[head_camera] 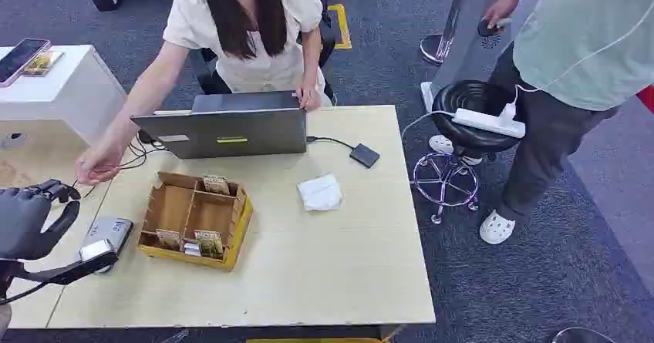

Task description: Pass the card to the sensor for recognition and then transmit it.

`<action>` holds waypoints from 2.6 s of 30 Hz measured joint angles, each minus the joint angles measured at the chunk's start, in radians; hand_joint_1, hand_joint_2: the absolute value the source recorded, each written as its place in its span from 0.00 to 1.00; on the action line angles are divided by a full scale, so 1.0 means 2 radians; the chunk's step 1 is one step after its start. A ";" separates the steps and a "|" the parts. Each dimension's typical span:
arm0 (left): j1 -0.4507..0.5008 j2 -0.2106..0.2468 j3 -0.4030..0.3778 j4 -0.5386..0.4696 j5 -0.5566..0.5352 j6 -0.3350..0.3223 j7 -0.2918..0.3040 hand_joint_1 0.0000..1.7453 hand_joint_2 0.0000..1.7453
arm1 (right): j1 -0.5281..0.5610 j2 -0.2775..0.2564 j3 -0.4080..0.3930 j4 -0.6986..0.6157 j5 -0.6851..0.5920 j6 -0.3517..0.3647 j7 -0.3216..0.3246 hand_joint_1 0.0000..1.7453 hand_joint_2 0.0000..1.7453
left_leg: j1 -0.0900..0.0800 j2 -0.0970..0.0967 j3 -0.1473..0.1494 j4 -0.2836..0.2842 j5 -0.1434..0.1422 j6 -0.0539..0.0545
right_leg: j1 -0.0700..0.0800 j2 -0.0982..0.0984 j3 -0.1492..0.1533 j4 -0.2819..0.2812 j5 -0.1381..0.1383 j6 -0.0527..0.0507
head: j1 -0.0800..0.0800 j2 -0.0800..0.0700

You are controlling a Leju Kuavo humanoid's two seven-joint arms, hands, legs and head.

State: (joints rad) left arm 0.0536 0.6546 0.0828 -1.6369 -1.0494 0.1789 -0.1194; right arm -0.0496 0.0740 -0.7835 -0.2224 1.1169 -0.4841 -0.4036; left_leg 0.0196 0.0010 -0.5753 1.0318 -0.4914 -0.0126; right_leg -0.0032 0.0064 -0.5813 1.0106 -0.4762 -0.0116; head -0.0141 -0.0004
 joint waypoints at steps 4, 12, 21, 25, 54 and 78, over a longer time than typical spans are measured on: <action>0.000 -0.001 -0.002 0.002 0.009 0.001 -0.003 0.95 1.00 | 0.000 0.000 -0.001 0.000 0.002 0.000 0.000 0.00 0.00 | 0.000 0.000 0.000 0.000 0.000 0.000 | 0.000 0.000 0.000 0.000 0.000 0.000 | 0.000 0.000; -0.010 -0.025 -0.002 0.007 0.111 -0.040 -0.006 1.00 1.00 | 0.000 0.000 -0.005 0.000 0.004 -0.002 0.000 0.00 0.00 | 0.000 0.000 0.000 0.000 0.000 0.000 | 0.000 0.000 0.000 0.000 0.000 0.000 | 0.000 0.000; -0.044 -0.075 0.017 0.035 0.243 -0.104 0.038 1.00 1.00 | 0.002 0.000 -0.008 0.000 0.007 -0.009 0.000 0.00 0.00 | 0.000 0.000 0.000 0.000 0.000 0.000 | 0.000 0.000 0.000 0.000 0.000 0.000 | 0.000 0.000; -0.055 -0.090 0.028 0.050 0.265 -0.110 0.048 1.00 1.00 | 0.003 0.000 -0.009 0.000 0.008 -0.010 0.001 0.00 0.00 | 0.000 0.000 0.000 0.000 0.000 0.000 | 0.000 0.000 0.000 0.000 0.000 0.000 | 0.000 0.000; -0.070 -0.109 0.083 0.156 0.436 -0.154 0.099 1.00 1.00 | 0.002 0.000 -0.010 0.000 0.021 -0.015 0.000 0.00 0.00 | 0.000 0.000 0.000 0.000 0.000 0.000 | 0.000 0.000 0.000 0.000 0.000 0.000 | 0.000 0.000; -0.083 -0.051 0.068 0.261 0.375 -0.196 0.132 1.00 1.00 | -0.003 0.000 -0.010 0.000 0.036 -0.017 0.004 0.00 0.00 | 0.000 0.000 0.000 0.000 0.000 0.000 | 0.000 0.000 0.000 0.000 0.000 0.000 | 0.000 0.000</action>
State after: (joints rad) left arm -0.1121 0.5535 0.2198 -1.1147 -0.2991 -0.2133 0.1438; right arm -0.0549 0.0740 -0.8030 -0.2220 1.1887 -0.5188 -0.3948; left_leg 0.0193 0.0009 -0.5754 1.0321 -0.4913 -0.0125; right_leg -0.0035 0.0063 -0.5812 1.0107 -0.4761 -0.0116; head -0.0137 -0.0004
